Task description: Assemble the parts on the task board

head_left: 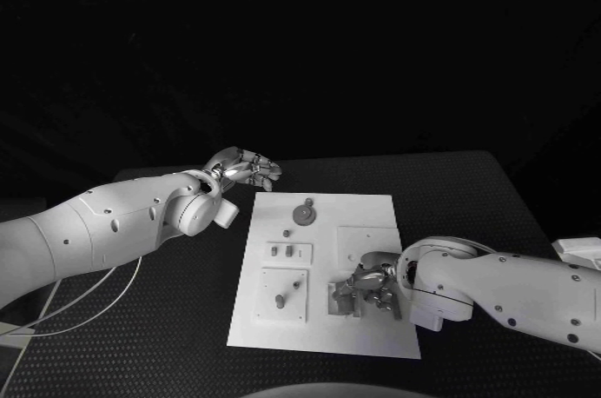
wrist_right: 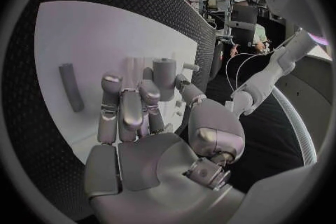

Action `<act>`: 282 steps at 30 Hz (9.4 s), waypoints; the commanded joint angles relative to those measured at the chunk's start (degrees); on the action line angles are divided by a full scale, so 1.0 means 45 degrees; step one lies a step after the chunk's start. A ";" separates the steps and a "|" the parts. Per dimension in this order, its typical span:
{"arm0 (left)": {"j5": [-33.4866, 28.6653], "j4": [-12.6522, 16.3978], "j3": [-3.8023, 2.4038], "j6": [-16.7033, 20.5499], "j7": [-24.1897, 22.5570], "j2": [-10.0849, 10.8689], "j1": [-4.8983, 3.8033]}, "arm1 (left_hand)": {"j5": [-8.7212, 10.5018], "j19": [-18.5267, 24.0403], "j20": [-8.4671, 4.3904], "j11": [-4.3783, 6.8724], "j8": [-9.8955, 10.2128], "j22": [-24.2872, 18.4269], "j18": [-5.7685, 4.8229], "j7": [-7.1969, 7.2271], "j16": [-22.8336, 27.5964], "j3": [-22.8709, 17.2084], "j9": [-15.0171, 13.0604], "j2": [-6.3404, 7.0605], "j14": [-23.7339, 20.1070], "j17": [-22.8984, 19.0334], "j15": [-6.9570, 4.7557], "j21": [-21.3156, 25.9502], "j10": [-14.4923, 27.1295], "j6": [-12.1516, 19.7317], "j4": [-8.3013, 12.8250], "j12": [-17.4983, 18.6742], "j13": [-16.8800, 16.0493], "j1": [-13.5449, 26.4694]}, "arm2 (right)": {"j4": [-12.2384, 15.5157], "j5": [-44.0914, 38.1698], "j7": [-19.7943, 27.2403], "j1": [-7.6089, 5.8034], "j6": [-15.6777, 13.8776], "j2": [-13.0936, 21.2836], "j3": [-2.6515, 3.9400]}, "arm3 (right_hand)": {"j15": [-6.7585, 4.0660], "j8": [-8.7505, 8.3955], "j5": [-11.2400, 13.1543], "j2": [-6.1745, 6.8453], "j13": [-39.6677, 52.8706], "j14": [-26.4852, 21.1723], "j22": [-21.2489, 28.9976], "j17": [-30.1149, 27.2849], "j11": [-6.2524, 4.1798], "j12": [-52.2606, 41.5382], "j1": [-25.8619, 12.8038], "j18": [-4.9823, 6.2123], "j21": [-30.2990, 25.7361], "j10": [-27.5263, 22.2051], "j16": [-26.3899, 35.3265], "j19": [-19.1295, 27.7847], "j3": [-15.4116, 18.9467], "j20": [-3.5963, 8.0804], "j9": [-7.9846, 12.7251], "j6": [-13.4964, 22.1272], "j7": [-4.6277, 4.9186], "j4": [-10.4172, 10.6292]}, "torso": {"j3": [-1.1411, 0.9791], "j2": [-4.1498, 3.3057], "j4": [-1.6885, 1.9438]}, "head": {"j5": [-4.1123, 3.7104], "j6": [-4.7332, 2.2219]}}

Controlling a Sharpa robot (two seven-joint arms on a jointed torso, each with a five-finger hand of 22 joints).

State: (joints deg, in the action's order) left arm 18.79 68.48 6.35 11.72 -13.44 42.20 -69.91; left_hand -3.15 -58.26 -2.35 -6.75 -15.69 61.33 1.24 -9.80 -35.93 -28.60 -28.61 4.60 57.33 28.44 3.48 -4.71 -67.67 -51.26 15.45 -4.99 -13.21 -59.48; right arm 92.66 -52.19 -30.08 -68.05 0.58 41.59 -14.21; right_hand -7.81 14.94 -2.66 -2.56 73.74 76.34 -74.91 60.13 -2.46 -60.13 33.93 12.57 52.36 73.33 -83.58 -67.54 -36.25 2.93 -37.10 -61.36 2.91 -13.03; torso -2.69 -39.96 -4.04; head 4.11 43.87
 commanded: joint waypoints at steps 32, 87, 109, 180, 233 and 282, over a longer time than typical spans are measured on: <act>-0.0064 0.0026 -0.0006 -0.0197 -0.0044 0.0015 -0.0007 | -0.0001 -0.0084 0.0007 0.0009 -0.0080 0.0020 0.0144 -0.0002 0.0119 0.0053 0.0029 -0.0011 0.0097 0.0062 -0.0029 0.0071 -0.0088 0.0068 -0.0089 0.0073 0.0022 0.0128 | -0.0537 -0.0390 0.0046 0.0204 0.0123 -0.0220 0.0003 | -0.0111 -0.0044 -0.0044 0.0502 -0.0006 -0.0036 -0.0221 -0.0090 -0.0009 0.0012 -0.0616 0.0540 0.0047 0.0016 -0.0068 0.0046 -0.0148 0.0084 0.0081 -0.0289 0.0208 0.0227 | 0.0000 -0.0002 0.0002 | 0.0049 0.0099; -0.0064 0.0024 -0.0006 -0.0178 -0.0035 0.0023 -0.0007 | -0.0001 -0.0087 0.0004 0.0009 -0.0089 0.0027 0.0146 -0.0004 0.0174 0.0042 0.0051 -0.0025 0.0111 0.0134 -0.0031 0.0085 -0.0087 0.0078 -0.0130 0.0076 0.0033 0.0152 | -0.0509 -0.0550 0.0039 0.0296 0.0793 -0.0283 0.0003 | -0.0069 -0.0139 -0.0043 0.1250 -0.0106 -0.0212 -0.0216 -0.0341 0.0043 0.0279 -0.1020 0.0540 0.0019 -0.0206 -0.0005 0.0126 -0.0341 0.0068 0.0121 -0.0196 0.0260 0.0323 | -0.0001 0.0002 -0.0002 | 0.0084 0.0149; -0.0064 0.0024 -0.0005 -0.0177 -0.0034 0.0016 -0.0007 | -0.0001 -0.0087 0.0003 0.0007 -0.0090 0.0031 0.0147 -0.0006 0.0195 0.0039 0.0059 -0.0017 0.0117 0.0161 -0.0032 0.0090 -0.0081 0.0085 -0.0137 0.0079 0.0039 0.0155 | -0.0487 -0.0574 0.0156 0.0296 0.0618 -0.0242 0.0004 | -0.0041 -0.0170 -0.0048 0.3152 -0.0179 -0.0353 -0.0198 -0.0524 0.0080 0.0461 -0.0848 0.0540 -0.0028 -0.0386 0.0040 0.0086 -0.0984 0.0114 0.0082 -0.0083 0.0298 0.1339 | 0.0002 -0.0001 0.0000 | 0.0099 0.0158; -0.0064 0.0039 -0.0002 -0.0217 -0.0053 0.0079 -0.0005 | 0.0000 -0.0094 0.0003 0.0018 -0.0120 0.0044 0.0146 0.0003 0.0256 0.0034 0.0076 -0.0015 0.0137 0.0246 -0.0033 0.0099 -0.0111 0.0064 -0.0147 0.0064 0.0043 0.0153 | 0.0365 -0.4947 0.0030 0.0299 0.1783 0.2273 -0.0003 | -0.0201 0.0653 -0.0042 0.2233 -0.0311 -0.0153 -0.0196 -0.0482 -0.0131 0.0495 0.0369 0.0540 -0.0102 -0.0168 0.0013 -0.0025 -0.0302 0.0066 -0.1865 -0.0161 0.0066 0.0333 | 0.0002 -0.0002 0.0010 | -0.0226 -0.0069; -0.0064 0.0058 0.0003 -0.0209 -0.0069 0.0106 -0.0003 | -0.0001 -0.0095 0.0001 0.0018 -0.0122 0.0052 0.0147 -0.0003 0.0303 0.0035 0.0096 -0.0036 0.0149 0.0306 -0.0034 0.0107 -0.0110 0.0085 -0.0177 0.0067 0.0053 0.0179 | 0.0402 -0.6599 0.0274 0.0731 0.1493 0.1750 -0.0006 | 0.0450 -0.1106 -0.0047 0.0210 -0.0661 -0.0897 -0.0272 -0.1222 0.0577 0.1066 0.4504 0.0540 -0.0061 -0.0624 0.0216 0.0602 -0.0106 -0.0191 -0.0221 0.1032 0.0798 -0.0864 | 0.0009 0.0002 0.0003 | -0.0218 -0.0004; -0.0064 0.0031 0.0001 -0.0272 -0.0036 0.0027 -0.0005 | -0.0017 -0.0100 -0.0001 0.0023 -0.0140 0.0061 0.0148 0.0002 0.0351 0.0001 0.0112 -0.0054 0.0166 0.0371 -0.0037 0.0112 -0.0122 0.0076 -0.0190 0.0062 0.0059 0.0156 | 0.0463 0.0305 0.0227 0.0471 -0.1578 0.1238 0.0062 | 0.0292 -0.0939 -0.0048 0.0106 -0.0617 -0.0490 -0.0234 -0.0777 0.0417 0.0865 0.4776 0.0540 0.0143 -0.0388 0.0020 0.0447 0.0218 -0.0103 -0.0005 0.0608 0.0641 -0.0861 | 0.0007 -0.0002 0.0013 | -0.0200 0.0043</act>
State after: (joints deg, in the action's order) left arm 18.77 68.51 6.40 11.30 -13.22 42.44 -69.91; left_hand -3.15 -58.26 -2.35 -6.55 -15.93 61.51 1.23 -9.80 -34.60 -28.64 -28.18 4.38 57.52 30.06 3.29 -4.48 -67.87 -51.26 14.86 -4.99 -13.04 -59.26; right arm 94.75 -51.59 -28.67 -65.99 -8.01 47.20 -13.91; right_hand -6.38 10.55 -2.66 -1.81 70.95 73.93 -74.93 56.59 -0.32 -55.89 55.10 13.28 52.70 70.98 -83.19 -65.64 -35.56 2.02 -36.68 -59.36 4.76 -16.84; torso -2.63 -39.96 -4.00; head 3.18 43.97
